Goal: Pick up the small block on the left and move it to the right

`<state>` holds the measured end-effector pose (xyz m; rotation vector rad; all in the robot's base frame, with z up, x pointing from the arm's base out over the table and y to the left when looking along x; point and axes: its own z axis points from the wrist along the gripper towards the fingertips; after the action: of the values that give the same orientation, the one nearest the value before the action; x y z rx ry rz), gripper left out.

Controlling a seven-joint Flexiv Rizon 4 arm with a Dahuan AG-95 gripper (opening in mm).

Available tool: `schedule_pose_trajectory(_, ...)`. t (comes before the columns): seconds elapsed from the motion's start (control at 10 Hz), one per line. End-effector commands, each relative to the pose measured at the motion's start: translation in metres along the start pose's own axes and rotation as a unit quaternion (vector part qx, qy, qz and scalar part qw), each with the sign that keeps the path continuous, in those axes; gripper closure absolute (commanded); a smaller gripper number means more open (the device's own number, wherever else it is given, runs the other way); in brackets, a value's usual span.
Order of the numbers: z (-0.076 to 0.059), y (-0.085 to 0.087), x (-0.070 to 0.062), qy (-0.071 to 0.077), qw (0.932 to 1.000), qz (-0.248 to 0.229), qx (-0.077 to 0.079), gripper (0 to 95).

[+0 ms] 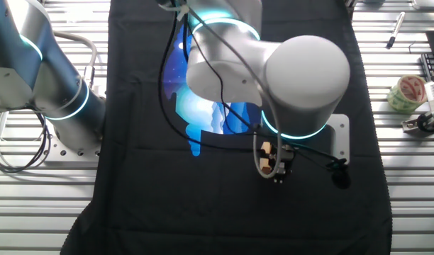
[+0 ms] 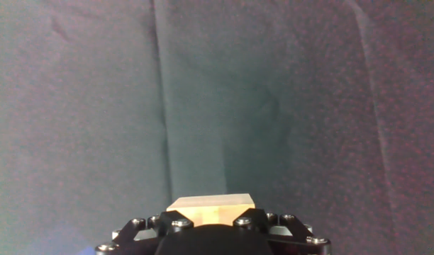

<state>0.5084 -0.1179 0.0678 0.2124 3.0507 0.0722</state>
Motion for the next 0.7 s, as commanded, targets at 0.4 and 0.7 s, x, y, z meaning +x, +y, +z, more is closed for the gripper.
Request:
schedule_pose_trajectory(0.4,-0.0015,0.01,-0.0061,0.003,1.0,0.007,0.003,95.0)
schedule_pose_trajectory(0.7,0.0009,0.0127,-0.0093,0.001,1.0,0.008,-0.001,95.0)
